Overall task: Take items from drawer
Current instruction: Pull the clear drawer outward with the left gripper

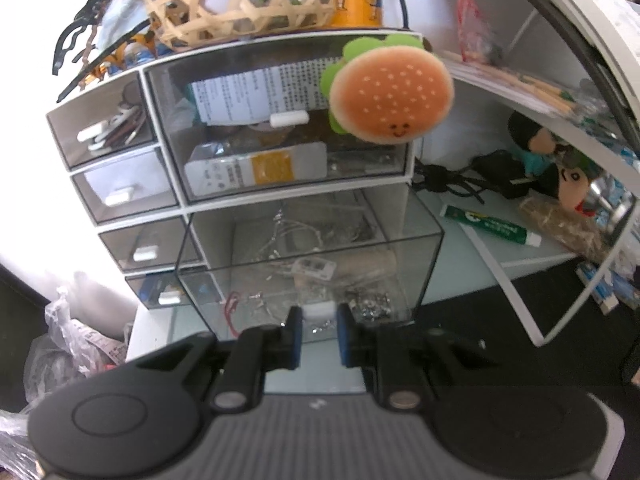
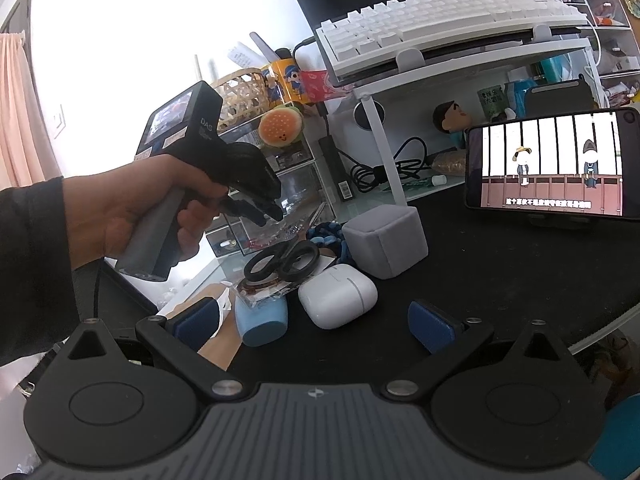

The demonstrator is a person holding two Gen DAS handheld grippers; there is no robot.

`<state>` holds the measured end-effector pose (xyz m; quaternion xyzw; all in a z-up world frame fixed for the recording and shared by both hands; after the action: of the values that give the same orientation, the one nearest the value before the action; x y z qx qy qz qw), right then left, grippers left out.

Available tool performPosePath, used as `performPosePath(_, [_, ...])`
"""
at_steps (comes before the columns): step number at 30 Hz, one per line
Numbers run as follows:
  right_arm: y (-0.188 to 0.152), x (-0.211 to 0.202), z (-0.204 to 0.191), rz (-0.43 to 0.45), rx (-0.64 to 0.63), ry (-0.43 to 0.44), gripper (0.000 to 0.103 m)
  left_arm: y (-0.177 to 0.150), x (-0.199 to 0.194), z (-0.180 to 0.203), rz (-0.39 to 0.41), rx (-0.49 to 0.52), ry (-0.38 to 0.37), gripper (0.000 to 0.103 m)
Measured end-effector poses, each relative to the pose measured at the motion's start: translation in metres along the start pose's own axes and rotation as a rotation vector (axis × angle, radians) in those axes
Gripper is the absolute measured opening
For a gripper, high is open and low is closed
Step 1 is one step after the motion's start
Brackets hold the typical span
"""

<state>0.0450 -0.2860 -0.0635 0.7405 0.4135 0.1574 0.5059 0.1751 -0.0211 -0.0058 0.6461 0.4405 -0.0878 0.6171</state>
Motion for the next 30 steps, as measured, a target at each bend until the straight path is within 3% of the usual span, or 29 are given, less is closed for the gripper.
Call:
performPosePath(15, [-0.001, 0.001, -0.007, -0.007, -0.018, 0.003, 0.103, -0.013, -0.002, -0.003, -0.004, 0.023, -0.016, 0.019])
performPosePath(30, [-0.002, -0.001, -0.014, -0.009, -0.049, -0.011, 0.103, -0.003, -0.002, 0.003, 0.003, 0.021, -0.033, 0.019])
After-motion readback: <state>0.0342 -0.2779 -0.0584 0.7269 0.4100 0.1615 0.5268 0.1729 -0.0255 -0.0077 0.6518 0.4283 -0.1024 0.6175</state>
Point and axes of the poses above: each gripper's, at about its wrist camera, not at the fingertips, and x roughly the way its jaws point, z to its right, y to its top, the point moved 2 cm from there along x, roughly the way its jaws point, and after that the axes turned 11 degrees about y, right-handed, at the moved point
